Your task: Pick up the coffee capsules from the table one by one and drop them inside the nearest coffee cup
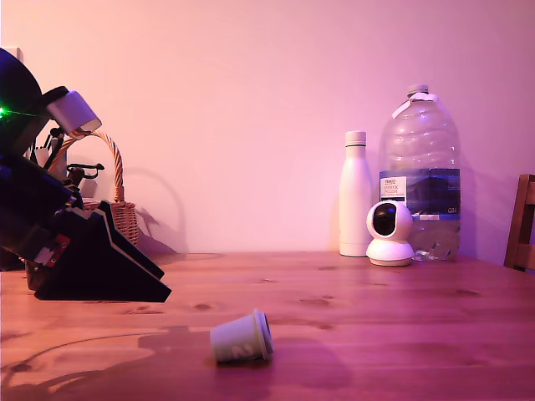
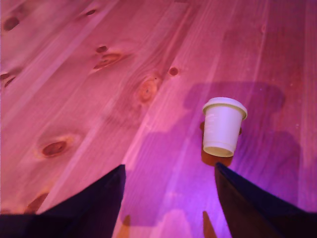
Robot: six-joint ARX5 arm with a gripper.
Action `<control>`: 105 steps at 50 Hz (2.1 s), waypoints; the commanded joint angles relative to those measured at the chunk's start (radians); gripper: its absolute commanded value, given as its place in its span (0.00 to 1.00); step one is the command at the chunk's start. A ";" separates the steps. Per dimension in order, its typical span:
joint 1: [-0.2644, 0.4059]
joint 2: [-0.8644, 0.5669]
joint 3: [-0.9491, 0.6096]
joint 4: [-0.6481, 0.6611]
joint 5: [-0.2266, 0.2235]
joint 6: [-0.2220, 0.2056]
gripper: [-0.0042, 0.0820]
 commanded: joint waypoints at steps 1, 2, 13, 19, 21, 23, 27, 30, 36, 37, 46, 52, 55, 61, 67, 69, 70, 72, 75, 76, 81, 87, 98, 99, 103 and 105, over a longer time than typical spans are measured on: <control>-0.010 -0.008 -0.007 -0.018 0.014 -0.042 0.60; -0.010 -0.009 -0.007 -0.018 0.014 -0.043 0.60; -0.010 -0.011 -0.007 -0.018 0.020 -0.046 0.60; -0.010 -0.016 -0.008 -0.019 0.021 -0.046 0.60; -0.010 -0.022 -0.010 -0.019 0.024 -0.046 0.60; -0.010 -0.027 -0.011 -0.018 0.038 -0.046 0.60; -0.011 -0.042 -0.019 -0.016 0.055 -0.046 0.60; -0.023 -0.047 -0.023 -0.011 0.064 -0.046 0.60; -0.056 -0.051 -0.024 -0.011 0.065 -0.045 0.60; -0.061 -0.051 -0.024 -0.011 0.065 -0.045 0.60; -0.088 -0.051 -0.024 -0.016 0.065 -0.044 0.60; -0.088 -0.051 -0.024 -0.017 0.065 -0.043 0.60; -0.088 -0.050 -0.024 -0.019 0.065 -0.043 0.60; -0.088 -0.050 -0.024 -0.019 0.064 -0.043 0.60; -0.088 -0.050 -0.024 -0.019 0.060 -0.043 0.60; -0.088 -0.049 -0.024 -0.018 0.061 -0.043 0.60; -0.089 -0.048 -0.024 -0.017 0.061 -0.043 0.60; -0.090 -0.045 -0.024 -0.013 0.061 -0.043 0.60; -0.095 -0.041 -0.023 -0.008 0.061 -0.043 0.60; -0.098 -0.038 -0.023 -0.006 0.061 -0.043 0.60; -0.107 -0.018 -0.023 0.001 0.061 -0.043 0.60; -0.121 0.021 -0.022 0.023 0.062 -0.043 0.60; -0.144 0.110 0.007 0.055 0.060 -0.043 0.60; -0.146 0.119 0.012 0.055 0.058 -0.043 0.60; -0.153 0.150 0.029 0.060 0.056 -0.043 0.60; -0.154 0.165 0.035 0.070 0.056 -0.043 0.60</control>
